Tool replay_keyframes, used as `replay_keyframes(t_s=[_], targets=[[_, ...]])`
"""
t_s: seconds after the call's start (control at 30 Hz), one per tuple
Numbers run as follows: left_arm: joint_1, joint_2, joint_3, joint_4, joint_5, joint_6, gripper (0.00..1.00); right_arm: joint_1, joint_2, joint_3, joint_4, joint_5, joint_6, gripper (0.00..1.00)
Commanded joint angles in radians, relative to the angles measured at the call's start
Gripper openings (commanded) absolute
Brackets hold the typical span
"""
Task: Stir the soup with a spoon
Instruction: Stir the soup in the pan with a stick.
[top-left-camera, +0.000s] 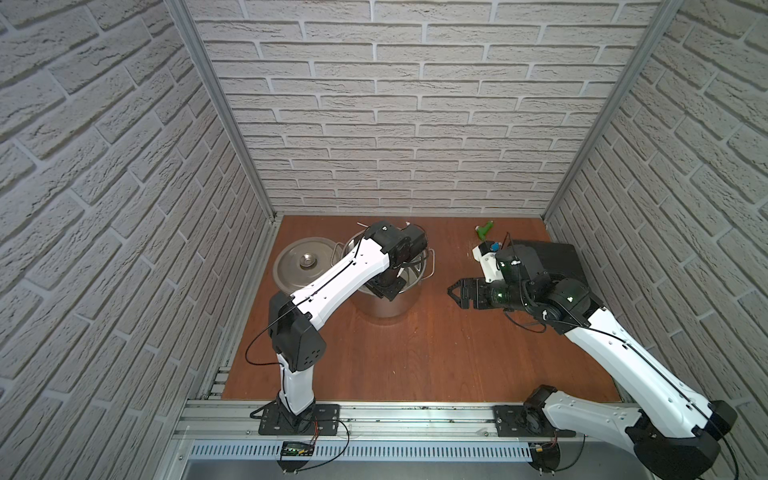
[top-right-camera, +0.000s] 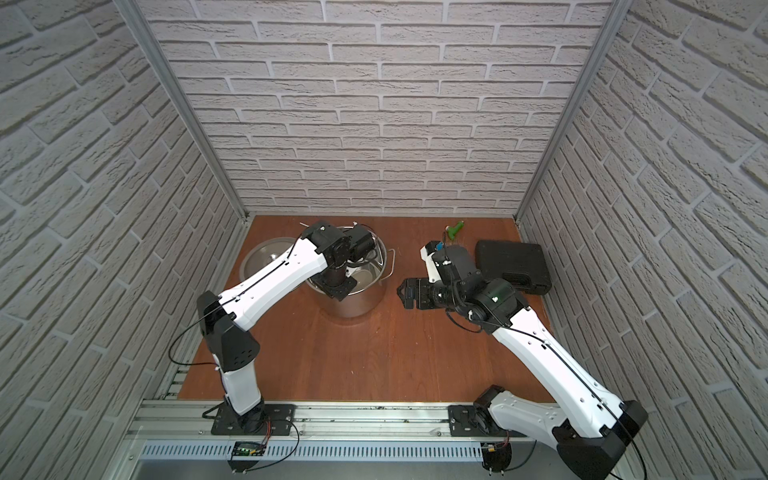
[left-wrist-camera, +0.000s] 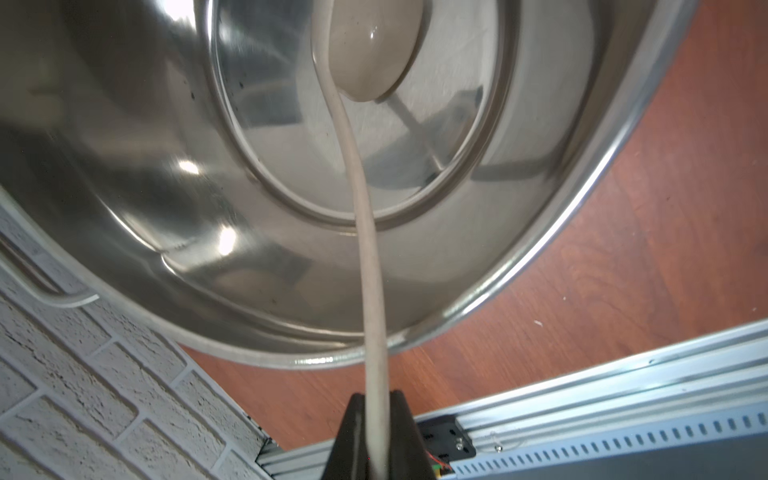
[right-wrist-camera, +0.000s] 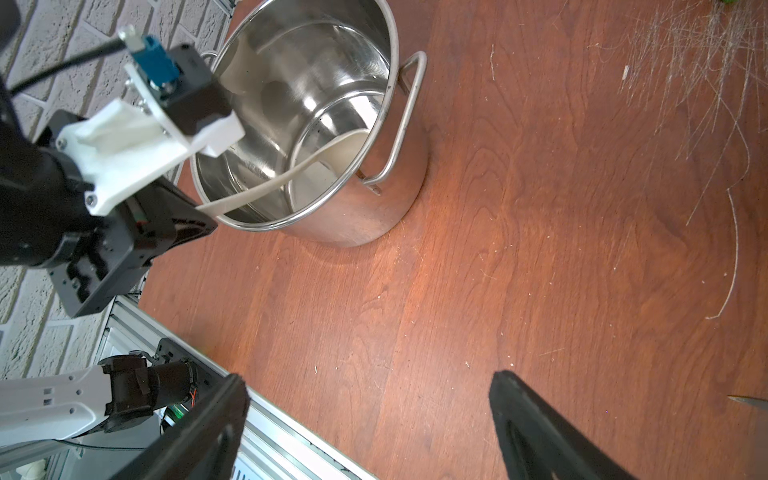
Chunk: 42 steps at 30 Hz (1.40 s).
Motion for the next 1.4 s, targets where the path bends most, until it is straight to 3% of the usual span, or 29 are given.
replay_keyframes(t_s=[0.0,0.2,0.43,0.67,0.9,1.13,1.37], targets=[[0.004,-0.115,-0.068,-0.042,-0.014,-0.046,0.0,0.013,0.005,-0.022,0.045,-0.007,0.007,0.94],[0.071,-0.144,-0.096,-0.101,-0.105,-0.054,0.0,0.014,0.046,-0.003,0.074,-0.038,0.002,0.94],[0.165,-0.073,0.032,-0.103,-0.144,0.007,0.0,0.015,0.045,0.029,0.045,-0.028,-0.011,0.94],[0.117,0.053,0.191,-0.078,-0.082,0.044,0.0,0.015,-0.011,0.007,0.001,0.016,-0.015,0.94],[0.026,0.121,0.243,-0.054,0.005,0.024,0.0,0.015,-0.033,-0.014,-0.012,0.027,-0.012,0.94],[-0.005,0.054,0.146,-0.103,-0.017,0.014,0.0,0.015,-0.025,-0.014,0.009,0.013,-0.004,0.94],[0.04,-0.069,-0.004,-0.144,-0.063,-0.005,0.0,0.014,0.012,-0.002,0.047,-0.014,-0.009,0.94]])
